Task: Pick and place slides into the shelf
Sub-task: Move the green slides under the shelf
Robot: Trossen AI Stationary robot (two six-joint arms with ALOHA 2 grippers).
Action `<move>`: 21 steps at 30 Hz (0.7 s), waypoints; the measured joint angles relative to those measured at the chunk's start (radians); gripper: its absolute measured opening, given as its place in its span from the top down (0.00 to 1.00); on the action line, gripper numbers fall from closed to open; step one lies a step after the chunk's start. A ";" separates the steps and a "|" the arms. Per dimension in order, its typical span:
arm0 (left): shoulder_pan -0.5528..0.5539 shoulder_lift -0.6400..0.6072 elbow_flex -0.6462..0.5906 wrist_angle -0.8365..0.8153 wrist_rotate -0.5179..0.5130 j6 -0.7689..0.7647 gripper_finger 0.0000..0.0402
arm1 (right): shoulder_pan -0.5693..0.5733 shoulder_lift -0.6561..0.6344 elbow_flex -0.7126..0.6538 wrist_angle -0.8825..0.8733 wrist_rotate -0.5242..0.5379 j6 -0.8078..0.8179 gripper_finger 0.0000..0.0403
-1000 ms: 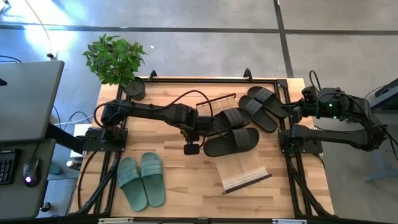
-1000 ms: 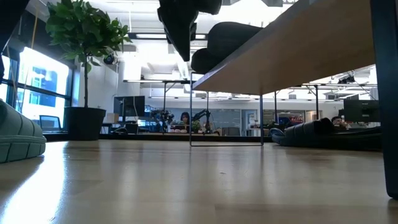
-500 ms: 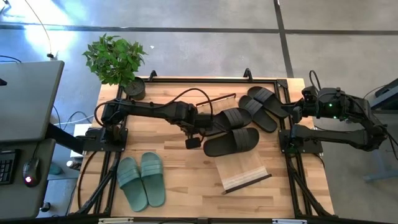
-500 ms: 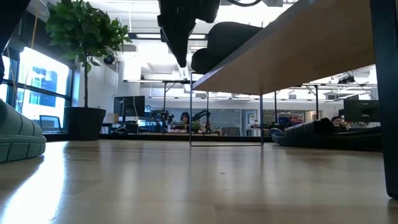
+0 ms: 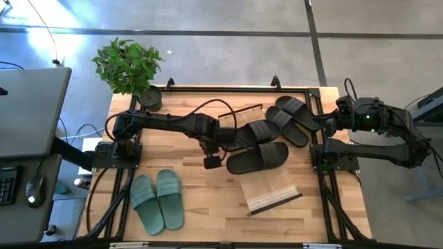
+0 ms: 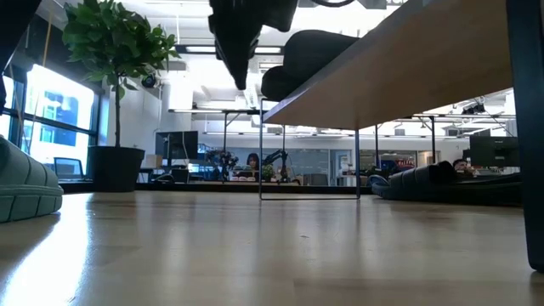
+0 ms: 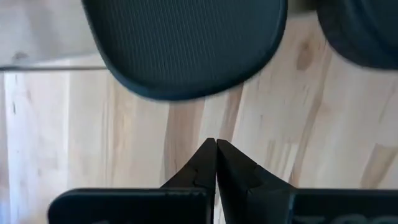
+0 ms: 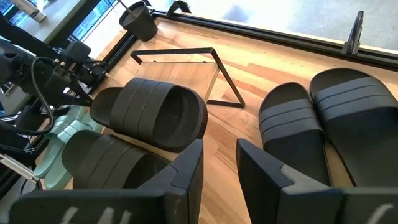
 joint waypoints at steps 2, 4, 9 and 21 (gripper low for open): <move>-0.005 0.000 0.000 -0.023 0.012 0.000 1.00 | 0.000 0.000 0.000 0.000 0.000 0.000 0.78; -0.013 -0.005 0.000 -0.054 0.026 -0.003 1.00 | 0.000 0.000 0.000 0.000 0.000 0.000 0.78; -0.048 -0.043 0.000 -0.127 0.035 -0.017 1.00 | 0.000 0.000 0.000 0.000 0.000 -0.005 0.78; -0.180 -0.196 0.000 -0.175 0.101 -0.237 0.99 | 0.000 0.000 0.000 0.000 0.000 -0.008 0.78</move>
